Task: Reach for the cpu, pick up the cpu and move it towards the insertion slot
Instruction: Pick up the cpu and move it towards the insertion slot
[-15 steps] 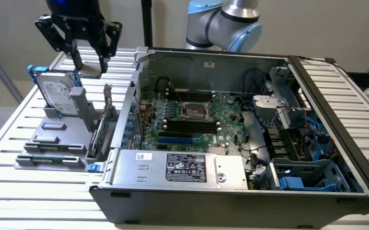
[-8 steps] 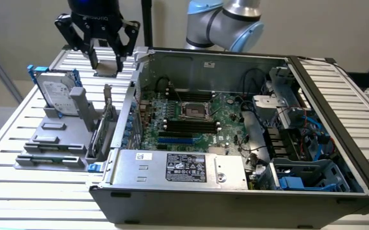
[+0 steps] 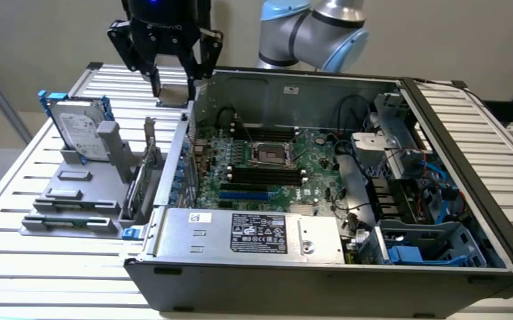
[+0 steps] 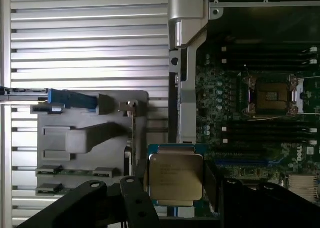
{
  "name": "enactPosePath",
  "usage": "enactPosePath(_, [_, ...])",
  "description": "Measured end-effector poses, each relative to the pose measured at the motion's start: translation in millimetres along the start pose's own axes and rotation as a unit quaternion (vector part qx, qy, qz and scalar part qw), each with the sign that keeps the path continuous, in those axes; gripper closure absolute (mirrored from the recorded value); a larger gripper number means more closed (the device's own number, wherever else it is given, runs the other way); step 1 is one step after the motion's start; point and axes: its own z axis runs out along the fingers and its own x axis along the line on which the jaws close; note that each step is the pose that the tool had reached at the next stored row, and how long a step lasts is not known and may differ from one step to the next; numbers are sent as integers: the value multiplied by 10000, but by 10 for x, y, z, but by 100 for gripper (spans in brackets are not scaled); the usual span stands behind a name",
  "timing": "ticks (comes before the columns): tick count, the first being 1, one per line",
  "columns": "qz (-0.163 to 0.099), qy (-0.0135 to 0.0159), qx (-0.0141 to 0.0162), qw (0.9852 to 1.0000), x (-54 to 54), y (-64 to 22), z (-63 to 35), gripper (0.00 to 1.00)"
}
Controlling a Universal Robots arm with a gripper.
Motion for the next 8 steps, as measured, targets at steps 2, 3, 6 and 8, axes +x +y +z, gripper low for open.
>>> enactPosePath(2, [-1, 1, -2, 10000, -94, 2, -5, 46])
enactPosePath(3, [-1, 1, -3, 10000, -139, 3, -7, 46])
enactPosePath(6, [-2, 2, -6, 10000, -275, 5, -13, 46])
enactPosePath(8, [-3, 2, -8, 10000, -365, 7, -17, 46])
